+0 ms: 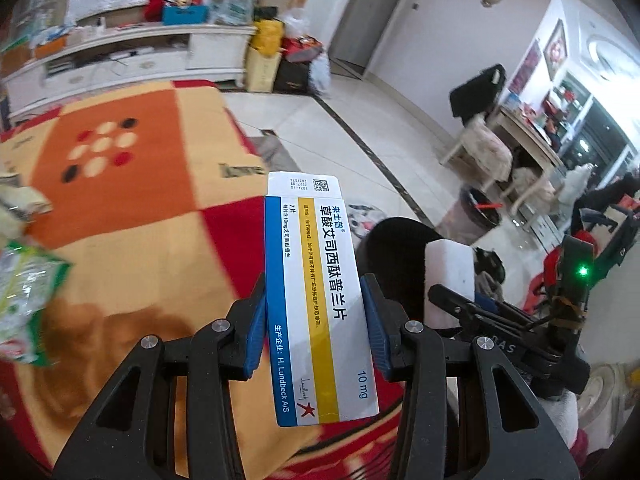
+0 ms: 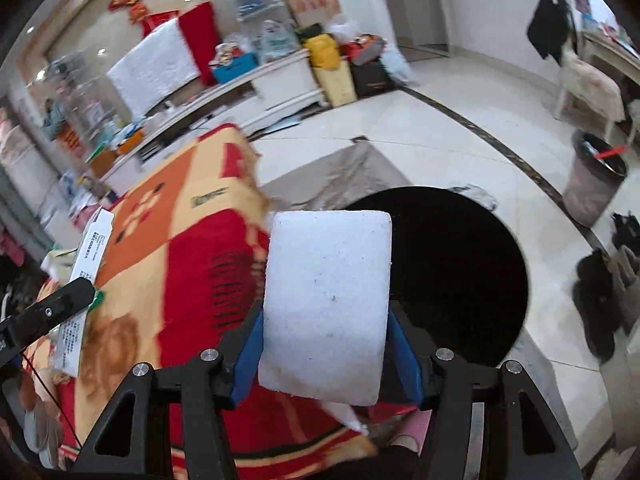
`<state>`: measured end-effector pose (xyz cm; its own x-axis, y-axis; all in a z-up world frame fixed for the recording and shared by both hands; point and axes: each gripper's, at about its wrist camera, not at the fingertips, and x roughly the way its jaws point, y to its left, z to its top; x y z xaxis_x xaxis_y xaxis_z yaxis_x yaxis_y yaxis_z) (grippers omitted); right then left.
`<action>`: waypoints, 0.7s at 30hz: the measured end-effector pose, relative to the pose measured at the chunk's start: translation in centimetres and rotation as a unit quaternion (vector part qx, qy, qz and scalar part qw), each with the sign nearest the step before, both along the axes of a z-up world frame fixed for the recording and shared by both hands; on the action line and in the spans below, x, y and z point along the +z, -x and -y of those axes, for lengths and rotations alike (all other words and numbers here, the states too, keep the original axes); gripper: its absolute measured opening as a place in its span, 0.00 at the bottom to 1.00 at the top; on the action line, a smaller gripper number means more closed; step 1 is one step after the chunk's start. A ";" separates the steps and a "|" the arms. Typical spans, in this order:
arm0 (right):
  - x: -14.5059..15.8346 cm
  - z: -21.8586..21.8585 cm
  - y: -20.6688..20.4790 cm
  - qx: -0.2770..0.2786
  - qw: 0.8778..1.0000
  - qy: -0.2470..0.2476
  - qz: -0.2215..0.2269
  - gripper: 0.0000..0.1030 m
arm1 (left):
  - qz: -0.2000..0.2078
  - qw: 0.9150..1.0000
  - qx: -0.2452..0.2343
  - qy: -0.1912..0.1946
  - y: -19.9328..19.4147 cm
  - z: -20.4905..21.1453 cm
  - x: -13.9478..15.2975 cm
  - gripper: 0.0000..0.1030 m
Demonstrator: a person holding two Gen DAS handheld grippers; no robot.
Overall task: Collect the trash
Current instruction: 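Carry the box and foam block to the black bin and release both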
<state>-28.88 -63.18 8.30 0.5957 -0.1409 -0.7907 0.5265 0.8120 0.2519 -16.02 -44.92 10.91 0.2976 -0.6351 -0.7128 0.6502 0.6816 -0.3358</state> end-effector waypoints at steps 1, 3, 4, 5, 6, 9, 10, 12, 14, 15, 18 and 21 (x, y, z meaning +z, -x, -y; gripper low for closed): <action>-0.1 0.6 0.2 -0.005 1.000 0.000 -0.001 0.55 | -0.004 1.000 -0.005 0.004 -0.1 0.8 -0.2 0.41; -0.2 1.8 0.3 -0.015 1.000 0.002 -0.005 0.55 | -0.012 1.000 -0.016 0.014 -0.2 2.6 -0.6 0.41; -0.2 2.3 0.4 -0.020 1.000 0.002 -0.006 0.55 | -0.015 1.000 -0.020 0.017 -0.2 3.3 -0.8 0.41; -0.2 2.6 0.6 -0.024 1.000 0.003 -0.006 0.55 | -0.018 0.999 -0.026 0.022 -0.3 4.2 -1.0 0.41; -0.3 2.9 0.7 -0.028 1.000 0.004 -0.005 0.55 | -0.021 0.999 -0.031 0.025 -0.4 4.9 -1.1 0.41; -0.6 3.7 0.9 -0.041 0.999 0.007 -0.007 0.56 | -0.032 0.998 -0.045 0.031 -0.6 6.9 -2.0 0.41; -0.6 4.1 1.1 -0.045 0.999 0.006 -0.008 0.56 | -0.036 0.998 -0.049 0.031 -0.6 7.6 -2.2 0.41; -0.8 4.6 1.1 -0.050 0.999 0.004 -0.007 0.57 | -0.042 0.997 -0.057 0.035 -0.6 8.8 -2.6 0.42; -0.9 5.2 1.5 -0.053 0.999 0.003 -0.007 0.64 | -0.050 0.996 -0.066 0.044 -0.6 9.9 -2.9 0.42; -1.0 5.5 1.6 -0.055 0.998 0.001 -0.008 0.73 | -0.055 0.995 -0.071 0.049 -0.6 10.2 -3.0 0.50; -1.1 5.7 2.1 -0.064 0.998 -0.003 -0.009 0.78 | -0.076 0.992 -0.080 0.067 -0.8 11.2 -3.4 0.67; -1.1 5.8 2.5 -0.070 0.998 -0.008 -0.005 0.78 | -0.085 0.991 -0.081 0.064 -0.8 11.3 -3.7 0.68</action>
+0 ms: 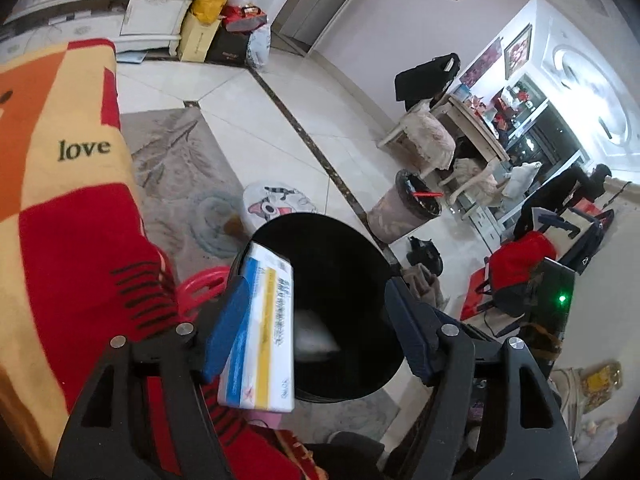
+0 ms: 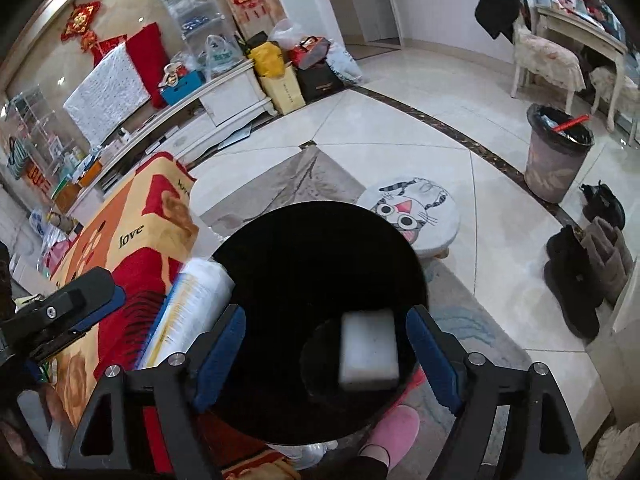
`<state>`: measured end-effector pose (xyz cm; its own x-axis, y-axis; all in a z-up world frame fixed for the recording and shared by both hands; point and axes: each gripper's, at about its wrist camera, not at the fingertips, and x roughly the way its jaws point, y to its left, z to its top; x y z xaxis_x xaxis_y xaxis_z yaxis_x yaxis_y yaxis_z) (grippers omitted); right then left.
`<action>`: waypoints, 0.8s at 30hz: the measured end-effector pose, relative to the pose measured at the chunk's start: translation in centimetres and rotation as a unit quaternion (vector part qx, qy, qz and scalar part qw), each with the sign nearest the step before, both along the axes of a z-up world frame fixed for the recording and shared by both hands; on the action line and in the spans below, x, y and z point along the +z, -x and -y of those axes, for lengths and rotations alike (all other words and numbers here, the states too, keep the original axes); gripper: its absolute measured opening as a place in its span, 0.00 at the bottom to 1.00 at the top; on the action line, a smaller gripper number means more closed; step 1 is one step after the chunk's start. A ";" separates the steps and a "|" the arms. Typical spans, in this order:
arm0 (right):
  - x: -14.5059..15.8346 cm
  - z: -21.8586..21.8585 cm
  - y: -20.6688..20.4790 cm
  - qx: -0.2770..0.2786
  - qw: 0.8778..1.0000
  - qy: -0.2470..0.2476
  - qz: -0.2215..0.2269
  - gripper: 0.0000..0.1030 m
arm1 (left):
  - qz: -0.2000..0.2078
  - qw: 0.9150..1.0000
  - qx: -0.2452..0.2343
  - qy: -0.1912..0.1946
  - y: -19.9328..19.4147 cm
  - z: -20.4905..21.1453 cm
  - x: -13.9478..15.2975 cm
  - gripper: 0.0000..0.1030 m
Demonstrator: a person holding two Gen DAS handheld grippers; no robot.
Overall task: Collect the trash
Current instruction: 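Carry the box and foam block to the black bin and release both, then move both open grippers back to the trash pile on the table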
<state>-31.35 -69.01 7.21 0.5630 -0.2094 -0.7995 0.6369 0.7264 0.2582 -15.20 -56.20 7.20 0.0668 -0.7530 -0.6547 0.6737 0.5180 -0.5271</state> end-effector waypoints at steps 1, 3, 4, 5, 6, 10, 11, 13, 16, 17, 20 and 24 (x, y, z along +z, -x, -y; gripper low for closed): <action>-0.1 0.0 0.1 0.001 1.000 -0.002 0.001 0.78 | 0.001 1.000 0.000 -0.003 0.0 -0.2 0.0 0.68; -0.1 -0.3 0.1 0.009 1.000 -0.006 0.003 0.78 | 0.006 1.000 0.002 -0.006 0.1 -0.9 0.4 0.68; -0.1 -0.7 -0.1 0.014 1.000 -0.007 0.004 0.78 | 0.009 1.000 0.004 -0.008 0.1 -1.2 0.5 0.68; -0.1 -0.9 -0.2 0.016 1.000 -0.007 0.005 0.78 | 0.013 1.000 0.008 -0.010 0.1 -1.8 0.7 0.68; -0.1 -1.3 -0.4 0.019 1.000 -0.008 0.008 0.78 | 0.015 1.000 0.009 -0.011 0.2 -1.9 0.7 0.68; 0.3 -3.4 -1.3 0.047 0.999 0.001 0.015 0.78 | 0.053 0.998 0.030 -0.028 0.5 -3.6 1.5 0.68; 0.4 -4.0 -1.6 0.053 0.998 0.006 0.015 0.78 | 0.065 0.997 0.037 -0.034 0.6 -4.3 1.8 0.68; 0.7 -5.1 -2.1 0.065 0.998 0.011 0.018 0.78 | 0.082 0.994 0.050 -0.045 0.7 -5.4 1.9 0.68; 0.9 -6.3 -2.9 0.077 0.997 0.014 0.020 0.78 | 0.101 0.990 0.073 -0.060 0.7 -7.2 1.9 0.68; 1.0 -6.8 -3.1 0.082 0.996 0.015 0.022 0.78 | 0.106 0.989 0.081 -0.065 0.7 -8.0 1.8 0.68; 1.2 -8.3 -4.0 0.099 0.995 0.018 0.021 0.78 | 0.115 0.985 0.103 -0.078 0.4 -10.1 1.5 0.68; 1.6 -10.1 -5.2 0.125 0.992 0.021 0.023 0.78 | 0.124 0.979 0.129 -0.092 0.1 -13.0 1.3 0.68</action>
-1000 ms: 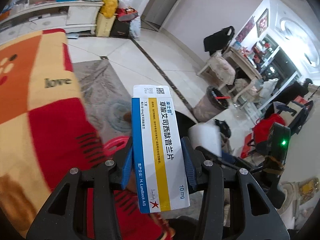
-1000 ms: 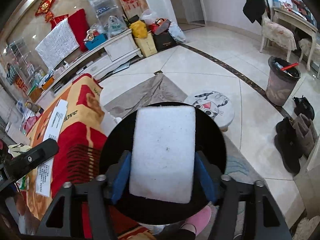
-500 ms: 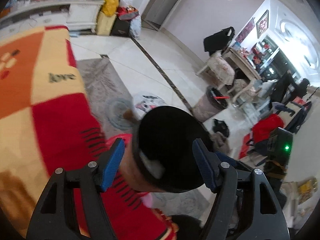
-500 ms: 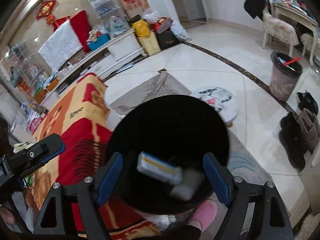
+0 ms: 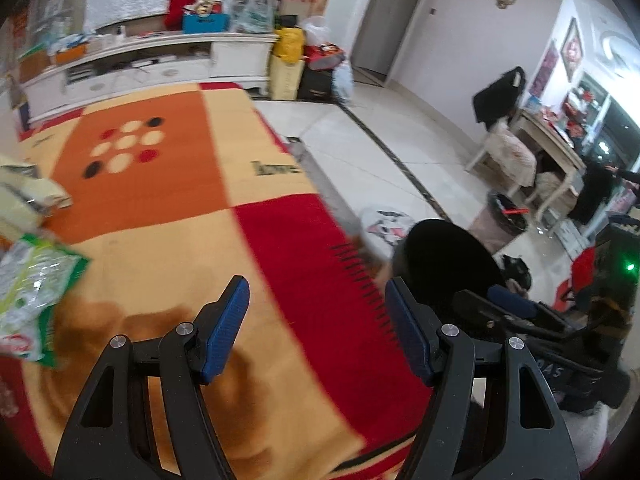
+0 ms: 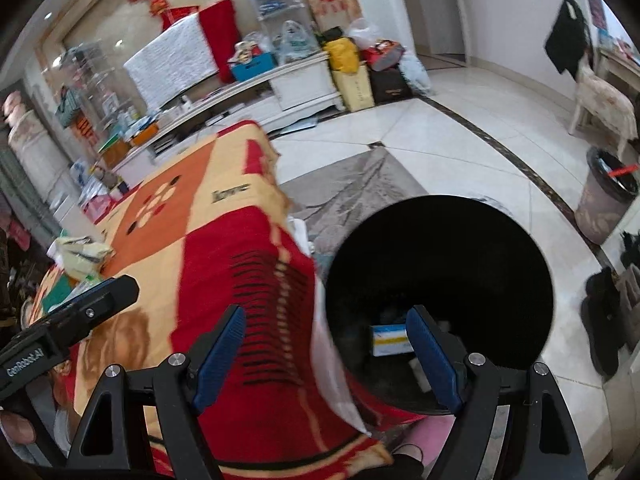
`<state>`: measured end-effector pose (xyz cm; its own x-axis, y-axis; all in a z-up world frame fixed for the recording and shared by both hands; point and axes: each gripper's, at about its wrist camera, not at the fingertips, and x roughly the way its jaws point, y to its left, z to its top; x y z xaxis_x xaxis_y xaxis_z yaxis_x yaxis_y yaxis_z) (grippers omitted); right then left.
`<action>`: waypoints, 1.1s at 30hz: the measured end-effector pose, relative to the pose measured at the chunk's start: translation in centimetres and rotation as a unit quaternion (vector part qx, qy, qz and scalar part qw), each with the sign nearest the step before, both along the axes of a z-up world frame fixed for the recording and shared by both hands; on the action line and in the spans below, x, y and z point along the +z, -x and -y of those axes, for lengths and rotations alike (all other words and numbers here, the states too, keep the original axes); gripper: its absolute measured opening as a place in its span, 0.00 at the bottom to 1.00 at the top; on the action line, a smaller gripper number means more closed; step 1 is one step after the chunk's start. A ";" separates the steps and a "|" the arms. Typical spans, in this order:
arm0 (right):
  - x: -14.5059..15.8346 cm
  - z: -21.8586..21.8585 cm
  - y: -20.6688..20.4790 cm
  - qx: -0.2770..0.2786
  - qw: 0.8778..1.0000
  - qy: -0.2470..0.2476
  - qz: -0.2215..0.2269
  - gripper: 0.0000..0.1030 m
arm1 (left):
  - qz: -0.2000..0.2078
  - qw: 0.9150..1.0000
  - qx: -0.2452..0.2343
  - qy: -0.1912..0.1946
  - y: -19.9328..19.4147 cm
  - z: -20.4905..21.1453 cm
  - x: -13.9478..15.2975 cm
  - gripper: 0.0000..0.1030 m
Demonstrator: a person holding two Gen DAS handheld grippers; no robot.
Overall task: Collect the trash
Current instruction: 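Move both open grippers back to the trash pile on the table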
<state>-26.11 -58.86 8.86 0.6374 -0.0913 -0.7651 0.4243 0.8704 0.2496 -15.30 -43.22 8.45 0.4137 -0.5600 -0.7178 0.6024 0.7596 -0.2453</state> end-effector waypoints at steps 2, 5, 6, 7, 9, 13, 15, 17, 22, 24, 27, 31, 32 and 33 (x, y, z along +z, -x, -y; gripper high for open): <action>0.2 -1.3 -0.9 0.017 1.000 0.001 0.001 0.78 | 0.009 1.000 0.016 -0.009 0.1 -1.5 0.1 0.68; 0.3 -3.1 -1.8 0.038 0.999 0.002 0.003 0.78 | 0.016 0.999 0.036 -0.019 -0.1 -3.6 0.1 0.68; 0.3 -3.7 -2.1 0.045 0.999 0.002 0.003 0.78 | 0.017 0.999 0.042 -0.021 -0.2 -4.3 0.1 0.68; 0.3 -4.7 -2.6 0.055 0.998 0.002 0.004 0.78 | 0.018 0.998 0.049 -0.022 -0.3 -5.1 0.2 0.68; 0.3 -6.0 -3.4 0.069 0.998 0.002 0.003 0.78 | 0.020 0.998 0.060 -0.023 -0.4 -6.2 0.3 0.68; 0.2 -8.5 -4.8 0.096 0.995 0.003 0.002 0.78 | 0.020 0.996 0.086 -0.026 -0.8 -8.9 0.3 0.68; 0.0 -9.8 -5.5 0.109 0.994 0.002 0.000 0.78 | 0.017 0.995 0.098 -0.027 -0.9 -10.3 0.2 0.68; -0.1 -11.1 -6.2 0.124 0.992 0.001 -0.004 0.78 | 0.014 0.994 0.109 -0.027 -0.9 -11.7 0.1 0.68; -0.5 -13.7 -7.5 0.156 0.988 -0.001 -0.011 0.78 | 0.006 0.991 0.134 -0.027 -0.9 -15.1 0.4 0.68; -0.6 -14.8 -8.3 0.168 0.986 -0.006 -0.011 0.78 | 0.004 0.989 0.143 -0.028 -0.7 -16.7 0.6 0.68; -0.6 -16.2 -9.3 0.183 0.983 -0.021 -0.010 0.78 | 0.003 0.986 0.162 -0.030 -0.5 -19.5 0.9 0.68; -0.4 -18.6 -11.0 0.206 0.978 -0.034 -0.008 0.78 | -0.005 0.981 0.194 -0.028 -0.3 -23.7 1.3 0.68; -0.3 -19.3 -11.6 0.211 0.977 -0.035 -0.007 0.78 | -0.009 0.979 0.204 -0.027 -0.2 -25.1 1.4 0.68; -0.3 -20.0 -12.1 0.216 0.976 -0.034 -0.008 0.78 | -0.012 0.976 0.214 -0.026 0.0 -26.4 1.5 0.68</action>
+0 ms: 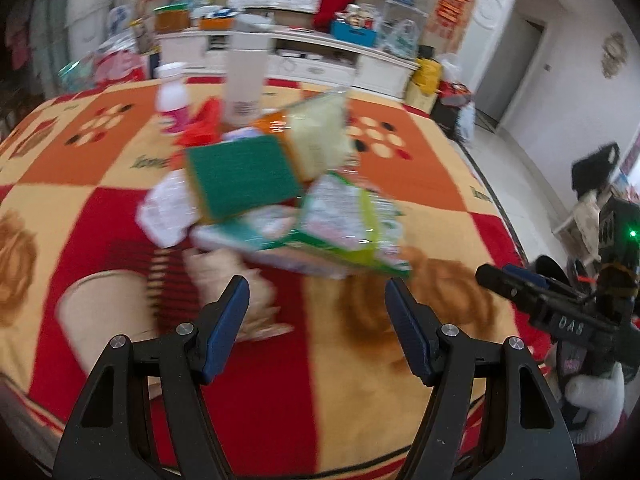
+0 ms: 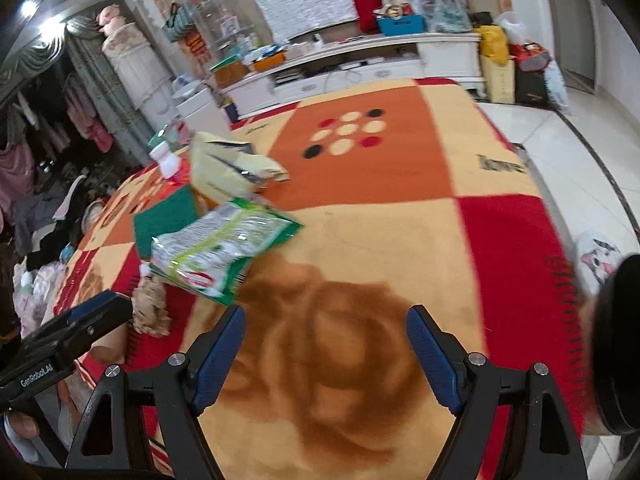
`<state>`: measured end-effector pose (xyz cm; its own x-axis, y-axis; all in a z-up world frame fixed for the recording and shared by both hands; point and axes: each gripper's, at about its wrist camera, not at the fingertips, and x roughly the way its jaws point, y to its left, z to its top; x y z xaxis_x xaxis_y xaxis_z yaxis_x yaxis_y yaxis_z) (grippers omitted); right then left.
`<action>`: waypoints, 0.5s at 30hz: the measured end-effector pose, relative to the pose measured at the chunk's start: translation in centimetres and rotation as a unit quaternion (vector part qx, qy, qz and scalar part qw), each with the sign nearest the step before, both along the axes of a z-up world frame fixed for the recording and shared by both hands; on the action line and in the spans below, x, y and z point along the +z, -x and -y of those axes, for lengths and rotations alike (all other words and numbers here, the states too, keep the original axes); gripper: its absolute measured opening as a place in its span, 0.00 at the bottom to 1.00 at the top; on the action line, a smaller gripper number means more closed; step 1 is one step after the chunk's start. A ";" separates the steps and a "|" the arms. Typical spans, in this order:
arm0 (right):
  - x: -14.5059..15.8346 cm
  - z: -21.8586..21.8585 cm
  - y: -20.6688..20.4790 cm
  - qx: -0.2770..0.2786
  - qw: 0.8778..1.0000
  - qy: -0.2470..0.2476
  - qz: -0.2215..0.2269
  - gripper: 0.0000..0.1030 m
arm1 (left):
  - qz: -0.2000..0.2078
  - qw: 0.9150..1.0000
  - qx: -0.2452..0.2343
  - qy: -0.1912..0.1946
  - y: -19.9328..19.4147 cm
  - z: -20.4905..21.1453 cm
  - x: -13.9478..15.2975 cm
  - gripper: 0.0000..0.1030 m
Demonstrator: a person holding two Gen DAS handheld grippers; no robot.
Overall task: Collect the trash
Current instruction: 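Move both open grippers back to the trash pile on the table, then grasp the paper cup with the left gripper while the right grasps the green snack bag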
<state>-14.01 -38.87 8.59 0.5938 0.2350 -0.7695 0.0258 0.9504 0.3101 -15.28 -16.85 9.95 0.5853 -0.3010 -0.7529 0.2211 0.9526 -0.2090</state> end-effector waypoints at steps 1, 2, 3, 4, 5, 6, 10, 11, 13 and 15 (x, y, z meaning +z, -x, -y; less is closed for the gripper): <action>0.1 -0.8 -0.6 0.005 1.000 0.001 -0.001 0.78 | -0.001 1.000 0.007 0.000 0.1 -0.6 0.1 0.68; 0.1 -1.5 -1.2 0.010 1.000 0.002 -0.001 0.78 | -0.002 1.000 0.019 -0.001 0.3 -2.0 0.2 0.68; 0.1 -2.1 -1.7 0.015 1.000 0.002 -0.002 0.78 | -0.002 1.000 0.025 -0.002 0.4 -2.7 0.3 0.68; 0.3 -3.2 -2.6 0.023 1.000 0.001 -0.001 0.78 | -0.002 0.999 0.034 -0.004 0.6 -3.5 0.4 0.68; 0.4 -4.1 -3.3 0.029 1.000 0.000 0.000 0.78 | -0.003 0.999 0.045 -0.004 1.0 -4.7 0.4 0.68; 0.6 -4.8 -3.8 0.036 0.999 0.001 0.003 0.78 | -0.005 0.998 0.056 -0.004 1.3 -5.9 0.3 0.68; 1.4 -8.1 -6.3 0.063 0.998 0.013 0.017 0.78 | -0.015 0.995 0.094 -0.001 2.5 -9.4 -0.2 0.68; 1.6 -9.1 -7.2 0.071 0.997 0.019 0.020 0.78 | -0.020 0.994 0.105 0.002 2.9 -10.4 -0.4 0.68; 1.2 -10.9 -8.8 0.085 0.995 0.038 0.017 0.78 | -0.026 0.992 0.121 0.006 3.4 -11.7 -0.9 0.68; 0.2 -11.9 -9.7 0.100 0.994 0.050 0.002 0.78 | -0.035 0.990 0.137 0.016 3.3 -12.7 -1.5 0.68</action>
